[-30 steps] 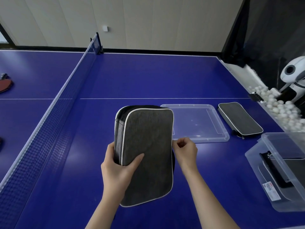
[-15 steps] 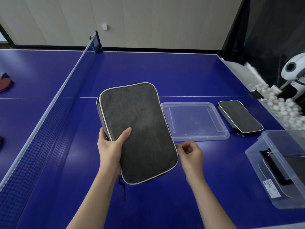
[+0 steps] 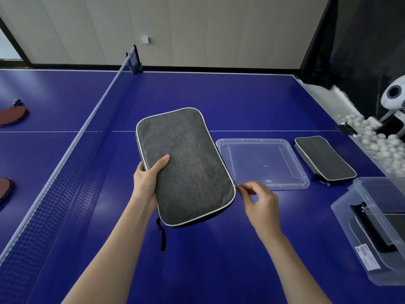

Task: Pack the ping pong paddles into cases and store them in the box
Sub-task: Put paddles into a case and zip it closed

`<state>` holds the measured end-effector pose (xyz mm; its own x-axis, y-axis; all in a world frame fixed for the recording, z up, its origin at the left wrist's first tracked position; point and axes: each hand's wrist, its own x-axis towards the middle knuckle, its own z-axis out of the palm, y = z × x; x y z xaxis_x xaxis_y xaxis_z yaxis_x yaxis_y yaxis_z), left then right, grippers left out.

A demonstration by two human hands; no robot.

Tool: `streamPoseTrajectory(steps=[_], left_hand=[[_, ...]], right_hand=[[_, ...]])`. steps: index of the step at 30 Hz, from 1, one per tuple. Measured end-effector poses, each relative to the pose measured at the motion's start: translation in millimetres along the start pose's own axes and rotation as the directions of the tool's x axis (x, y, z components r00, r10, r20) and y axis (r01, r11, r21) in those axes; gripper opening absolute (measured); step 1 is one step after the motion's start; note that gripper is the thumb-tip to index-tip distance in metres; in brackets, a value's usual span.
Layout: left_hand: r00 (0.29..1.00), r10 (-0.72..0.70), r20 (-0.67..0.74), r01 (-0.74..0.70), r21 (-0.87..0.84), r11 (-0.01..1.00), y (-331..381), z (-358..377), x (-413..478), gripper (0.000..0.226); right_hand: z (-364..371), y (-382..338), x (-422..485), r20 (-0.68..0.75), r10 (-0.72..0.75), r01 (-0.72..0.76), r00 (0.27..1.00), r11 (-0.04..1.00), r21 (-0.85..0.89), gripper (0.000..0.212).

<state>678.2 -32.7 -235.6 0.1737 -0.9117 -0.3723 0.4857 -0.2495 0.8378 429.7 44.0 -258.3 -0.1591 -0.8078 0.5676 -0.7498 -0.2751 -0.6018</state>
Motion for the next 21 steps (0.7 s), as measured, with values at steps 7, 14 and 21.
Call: streamPoseTrajectory(steps=[7, 14, 21], left_hand=[[0.996, 0.008, -0.091, -0.013, -0.060, 0.998, -5.2, 9.8, 0.9, 0.056], [0.990, 0.033, -0.136, -0.039, -0.047, 0.998, -11.0, 21.1, -0.1, 0.054], [0.981, -0.054, -0.184, 0.041, -0.073, 0.996, -17.6, 26.1, 0.6, 0.055]], right_hand=[[0.1, 4.2, -8.1, -0.055, -0.103, 0.092, 0.993, 0.981, -0.169, 0.014], [5.3, -0.7, -22.4, -0.098, -0.077, 0.056, 0.992, 0.976, -0.209, 0.012], [-0.2, -3.7, -28.6, -0.075, -0.046, 0.031, 0.996, 0.982, -0.189, 0.014]])
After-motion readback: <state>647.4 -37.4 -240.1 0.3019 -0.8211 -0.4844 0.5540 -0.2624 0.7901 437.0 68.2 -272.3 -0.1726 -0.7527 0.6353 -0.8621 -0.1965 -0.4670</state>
